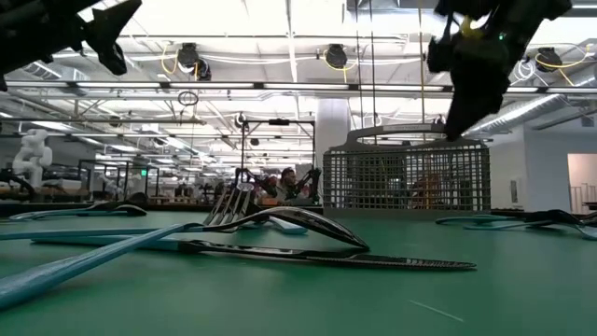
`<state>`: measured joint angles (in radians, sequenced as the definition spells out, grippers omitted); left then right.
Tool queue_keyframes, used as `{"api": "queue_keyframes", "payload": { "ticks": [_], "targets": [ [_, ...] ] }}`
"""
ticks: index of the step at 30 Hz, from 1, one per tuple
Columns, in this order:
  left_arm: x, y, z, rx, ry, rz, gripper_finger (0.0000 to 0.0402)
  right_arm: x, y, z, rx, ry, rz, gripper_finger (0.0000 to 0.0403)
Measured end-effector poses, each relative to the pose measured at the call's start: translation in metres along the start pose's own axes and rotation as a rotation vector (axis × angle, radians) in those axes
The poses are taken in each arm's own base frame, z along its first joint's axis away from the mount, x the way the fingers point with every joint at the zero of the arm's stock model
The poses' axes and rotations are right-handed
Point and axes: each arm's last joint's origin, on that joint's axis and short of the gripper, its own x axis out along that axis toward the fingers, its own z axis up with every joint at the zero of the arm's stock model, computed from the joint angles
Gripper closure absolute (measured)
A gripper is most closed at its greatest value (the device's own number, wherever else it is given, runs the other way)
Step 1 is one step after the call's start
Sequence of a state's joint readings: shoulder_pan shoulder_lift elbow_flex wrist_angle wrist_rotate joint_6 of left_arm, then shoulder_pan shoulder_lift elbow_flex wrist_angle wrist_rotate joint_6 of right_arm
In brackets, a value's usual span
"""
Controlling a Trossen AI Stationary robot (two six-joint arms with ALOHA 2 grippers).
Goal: Sort silverware
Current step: Put the blue fork into the silverware basket
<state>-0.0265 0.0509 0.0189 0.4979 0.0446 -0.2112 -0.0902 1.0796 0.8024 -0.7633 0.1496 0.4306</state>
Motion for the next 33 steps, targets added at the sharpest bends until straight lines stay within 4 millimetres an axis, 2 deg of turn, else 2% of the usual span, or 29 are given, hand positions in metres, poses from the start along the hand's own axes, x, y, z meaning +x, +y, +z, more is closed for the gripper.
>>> {"api": "queue_keyframes", "payload": {
  "ticks": [5, 8, 15, 21, 26, 33],
  "targets": [
    [0.000, 0.000, 0.003, 0.008, -0.025, 0.020, 0.0269, 0.017, 0.004, 0.001, -0.006, 0.077, -0.006, 0.0206],
    [0.005, 0.002, 0.003, -0.011, 0.101, 0.101, 0.0269, 0.023, 0.005, 0.000, -0.010, 0.103, -0.008, 0.0206],
    [0.036, 0.003, 0.011, -0.003, 0.292, 0.201, 0.0269, 0.024, 0.006, 0.000, -0.010, 0.115, 0.001, 0.0206],
    [0.070, 0.013, -0.012, 0.047, 0.621, 0.388, 0.0269, 0.024, 0.005, -0.003, 0.018, 0.143, -0.010, 0.0206],
    [0.095, 0.015, -0.022, 0.101, 0.774, 0.374, 0.0269, 0.022, 0.008, -0.008, 0.038, 0.180, -0.021, 0.0206],
    [0.101, 0.021, -0.029, 0.265, 0.862, 0.450, 0.0269, 0.021, 0.011, -0.013, 0.078, 0.209, -0.038, 0.0206]
  ]
}}
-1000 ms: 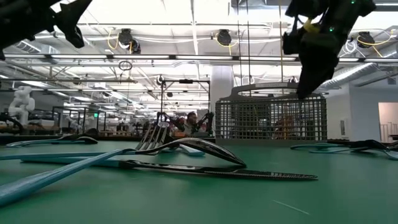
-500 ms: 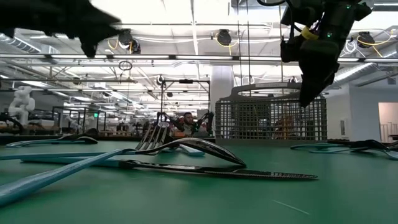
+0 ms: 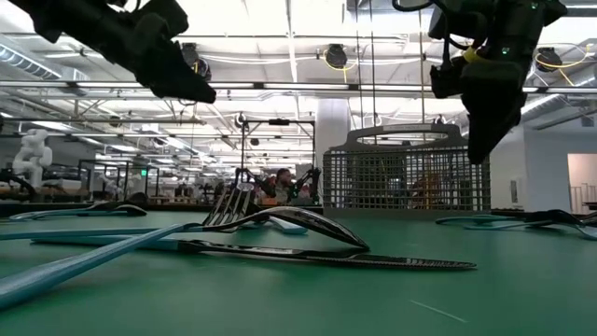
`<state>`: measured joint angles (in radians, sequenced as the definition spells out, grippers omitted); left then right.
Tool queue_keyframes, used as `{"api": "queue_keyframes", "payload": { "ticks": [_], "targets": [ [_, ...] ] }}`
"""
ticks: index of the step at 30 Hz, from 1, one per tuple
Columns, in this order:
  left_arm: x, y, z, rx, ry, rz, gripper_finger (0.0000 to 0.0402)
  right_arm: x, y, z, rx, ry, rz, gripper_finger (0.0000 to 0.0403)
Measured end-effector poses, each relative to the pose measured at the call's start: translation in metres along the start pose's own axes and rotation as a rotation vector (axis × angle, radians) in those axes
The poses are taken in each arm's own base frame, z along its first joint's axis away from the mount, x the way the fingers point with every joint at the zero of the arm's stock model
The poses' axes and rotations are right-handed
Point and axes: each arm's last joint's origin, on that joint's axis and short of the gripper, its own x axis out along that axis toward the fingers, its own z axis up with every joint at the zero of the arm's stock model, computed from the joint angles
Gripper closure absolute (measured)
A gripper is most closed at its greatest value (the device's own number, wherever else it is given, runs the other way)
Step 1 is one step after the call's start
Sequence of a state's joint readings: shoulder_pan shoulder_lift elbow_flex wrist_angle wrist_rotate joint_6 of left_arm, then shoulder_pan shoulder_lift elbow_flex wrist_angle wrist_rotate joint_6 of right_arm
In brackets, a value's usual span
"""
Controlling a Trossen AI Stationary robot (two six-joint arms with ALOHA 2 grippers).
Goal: Sort silverware
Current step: Put the blue fork into the silverware basket
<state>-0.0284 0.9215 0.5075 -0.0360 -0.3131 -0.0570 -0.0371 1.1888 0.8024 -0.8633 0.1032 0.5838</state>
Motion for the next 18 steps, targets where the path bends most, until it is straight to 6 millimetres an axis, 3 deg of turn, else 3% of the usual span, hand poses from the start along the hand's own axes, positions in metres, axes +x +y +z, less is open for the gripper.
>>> {"api": "queue_keyframes", "payload": {
  "ticks": [8, 18],
  "targets": [
    [0.001, 0.003, -0.002, 0.011, 0.013, 0.023, 0.0269, 0.021, 0.001, -0.001, 0.035, 0.065, -0.084, 0.0208],
    [0.001, 0.003, -0.004, 0.020, 0.029, 0.023, 0.0269, 0.051, 0.004, -0.001, 0.091, 0.172, -0.194, 0.0239]
  ]
}}
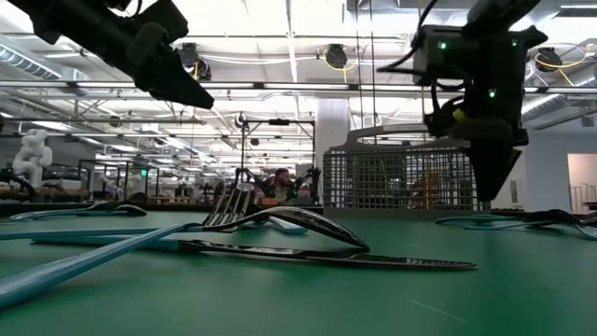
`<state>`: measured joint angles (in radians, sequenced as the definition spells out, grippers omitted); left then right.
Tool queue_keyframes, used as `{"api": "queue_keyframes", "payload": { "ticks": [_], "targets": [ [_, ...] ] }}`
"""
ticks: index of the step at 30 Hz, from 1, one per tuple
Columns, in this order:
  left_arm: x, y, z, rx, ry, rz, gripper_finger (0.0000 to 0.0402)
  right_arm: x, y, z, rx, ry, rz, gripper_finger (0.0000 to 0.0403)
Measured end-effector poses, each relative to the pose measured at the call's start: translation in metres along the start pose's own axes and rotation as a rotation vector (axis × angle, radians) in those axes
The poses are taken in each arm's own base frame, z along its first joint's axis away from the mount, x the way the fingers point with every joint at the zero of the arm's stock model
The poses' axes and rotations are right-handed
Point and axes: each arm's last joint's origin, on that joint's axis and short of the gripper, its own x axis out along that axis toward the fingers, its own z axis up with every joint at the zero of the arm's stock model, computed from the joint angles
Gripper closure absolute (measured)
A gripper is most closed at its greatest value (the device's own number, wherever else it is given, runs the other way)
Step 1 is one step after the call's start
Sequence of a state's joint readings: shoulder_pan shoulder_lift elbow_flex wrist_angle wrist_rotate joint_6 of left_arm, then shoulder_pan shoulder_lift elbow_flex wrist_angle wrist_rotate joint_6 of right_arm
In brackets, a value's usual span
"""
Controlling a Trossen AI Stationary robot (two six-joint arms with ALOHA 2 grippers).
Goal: Sort silverware
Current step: Put the blue fork into the silverware basket
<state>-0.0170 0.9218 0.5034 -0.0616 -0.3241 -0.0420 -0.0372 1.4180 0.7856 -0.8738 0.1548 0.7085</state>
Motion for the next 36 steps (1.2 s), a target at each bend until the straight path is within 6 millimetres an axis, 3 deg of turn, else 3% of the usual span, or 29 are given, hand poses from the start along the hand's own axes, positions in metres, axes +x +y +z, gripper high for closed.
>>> {"api": "queue_keyframes", "payload": {
  "ticks": [15, 21, 26, 36],
  "targets": [
    [0.000, 0.000, 0.000, 0.003, 0.000, -0.001, 0.0269, 0.030, 0.003, -0.004, -0.027, 0.073, -0.031, 0.0247],
    [0.000, 0.000, 0.000, 0.003, 0.000, -0.001, 0.0269, 0.043, -0.001, -0.014, 0.035, 0.079, 0.015, 0.0300],
    [0.000, 0.000, 0.000, 0.003, 0.000, 0.000, 0.0269, 0.041, -0.001, -0.014, 0.045, 0.064, 0.032, 0.0388],
    [0.000, 0.000, 0.000, 0.004, 0.000, 0.000, 0.0269, 0.010, 0.001, -0.003, 0.024, -0.040, 0.096, 0.0400]
  ]
}}
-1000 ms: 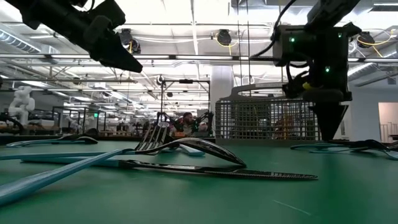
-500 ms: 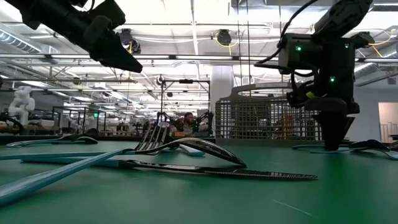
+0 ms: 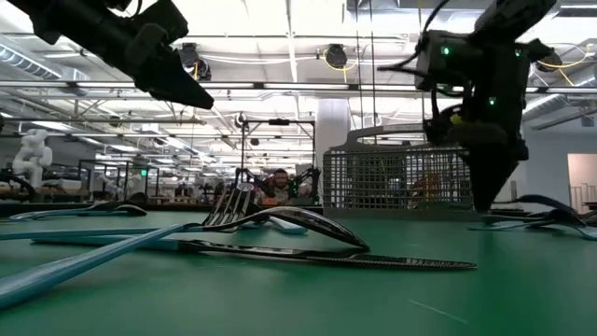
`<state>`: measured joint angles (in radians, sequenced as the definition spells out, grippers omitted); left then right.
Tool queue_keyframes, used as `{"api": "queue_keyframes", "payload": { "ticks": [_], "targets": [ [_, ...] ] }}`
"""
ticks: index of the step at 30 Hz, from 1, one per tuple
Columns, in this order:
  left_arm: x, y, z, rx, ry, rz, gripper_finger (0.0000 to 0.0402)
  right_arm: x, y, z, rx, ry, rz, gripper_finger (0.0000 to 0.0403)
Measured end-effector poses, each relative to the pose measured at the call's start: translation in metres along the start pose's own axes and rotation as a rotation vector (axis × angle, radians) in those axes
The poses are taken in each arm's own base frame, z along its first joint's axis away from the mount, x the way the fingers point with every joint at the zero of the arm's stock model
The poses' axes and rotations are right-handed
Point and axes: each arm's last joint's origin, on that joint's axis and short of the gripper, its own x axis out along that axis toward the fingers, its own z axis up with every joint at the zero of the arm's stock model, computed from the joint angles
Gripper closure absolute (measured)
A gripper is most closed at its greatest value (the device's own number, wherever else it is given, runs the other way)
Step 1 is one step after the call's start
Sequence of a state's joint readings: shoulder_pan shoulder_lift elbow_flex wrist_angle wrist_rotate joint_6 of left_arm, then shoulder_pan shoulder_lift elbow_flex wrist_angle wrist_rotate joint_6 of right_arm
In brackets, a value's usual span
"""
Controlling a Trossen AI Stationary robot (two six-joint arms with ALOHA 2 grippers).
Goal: Sort silverware
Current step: Put the blue fork into the silverware basket
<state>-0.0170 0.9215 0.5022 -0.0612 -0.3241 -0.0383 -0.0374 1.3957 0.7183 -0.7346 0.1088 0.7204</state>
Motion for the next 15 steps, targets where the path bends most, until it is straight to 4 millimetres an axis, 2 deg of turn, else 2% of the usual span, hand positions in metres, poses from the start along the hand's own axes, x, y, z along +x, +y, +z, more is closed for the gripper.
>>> {"api": "queue_keyframes", "payload": {
  "ticks": [9, 15],
  "targets": [
    [-0.001, 0.000, 0.000, 0.018, -0.003, 0.000, 0.0269, -0.044, 0.010, 0.017, -0.096, -0.039, -0.011, 0.0402],
    [-0.001, 0.000, 0.000, 0.029, -0.002, 0.001, 0.0269, -0.085, 0.012, 0.031, -0.221, -0.090, -0.125, 0.0402]
  ]
}}
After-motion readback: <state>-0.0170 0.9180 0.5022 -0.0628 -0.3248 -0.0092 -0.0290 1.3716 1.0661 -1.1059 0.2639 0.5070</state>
